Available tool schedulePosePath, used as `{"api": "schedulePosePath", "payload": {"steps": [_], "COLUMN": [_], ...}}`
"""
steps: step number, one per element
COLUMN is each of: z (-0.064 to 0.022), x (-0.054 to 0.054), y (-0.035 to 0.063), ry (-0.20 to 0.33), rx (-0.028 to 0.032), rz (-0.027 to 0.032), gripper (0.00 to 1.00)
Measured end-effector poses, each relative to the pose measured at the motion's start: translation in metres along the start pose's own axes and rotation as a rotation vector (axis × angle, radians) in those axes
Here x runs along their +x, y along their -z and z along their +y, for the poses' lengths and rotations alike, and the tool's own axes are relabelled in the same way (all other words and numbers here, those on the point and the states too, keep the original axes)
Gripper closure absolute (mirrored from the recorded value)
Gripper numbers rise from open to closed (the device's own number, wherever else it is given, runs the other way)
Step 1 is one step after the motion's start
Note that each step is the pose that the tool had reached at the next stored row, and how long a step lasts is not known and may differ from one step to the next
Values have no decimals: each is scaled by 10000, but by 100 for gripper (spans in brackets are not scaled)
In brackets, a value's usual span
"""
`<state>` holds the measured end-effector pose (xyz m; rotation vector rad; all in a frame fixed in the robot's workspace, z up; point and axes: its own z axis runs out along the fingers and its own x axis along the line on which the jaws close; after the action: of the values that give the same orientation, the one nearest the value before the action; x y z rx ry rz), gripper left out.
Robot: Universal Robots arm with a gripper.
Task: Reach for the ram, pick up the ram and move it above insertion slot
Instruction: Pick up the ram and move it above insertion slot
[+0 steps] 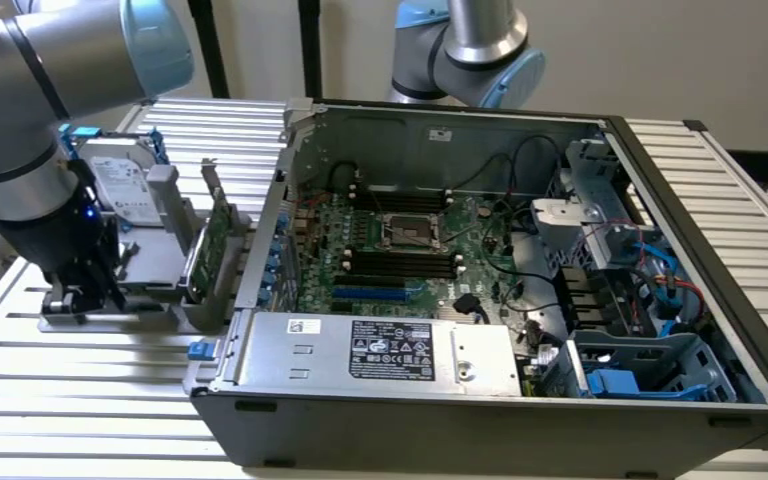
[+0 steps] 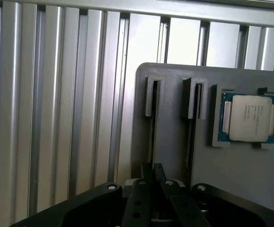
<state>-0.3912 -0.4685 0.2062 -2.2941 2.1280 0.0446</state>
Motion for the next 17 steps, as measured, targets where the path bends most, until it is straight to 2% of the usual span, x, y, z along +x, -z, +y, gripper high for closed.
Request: {"api": "schedulePosePath", "payload": {"steps": [4, 7, 17], "z": [1, 2, -12], "x": [-2, -5, -16], "y": [85, 183, 637], "ry": [1, 0, 2], "rx": [-1, 1, -1], "rz": [-1, -2, -2], "gripper": [87, 87, 87]}}
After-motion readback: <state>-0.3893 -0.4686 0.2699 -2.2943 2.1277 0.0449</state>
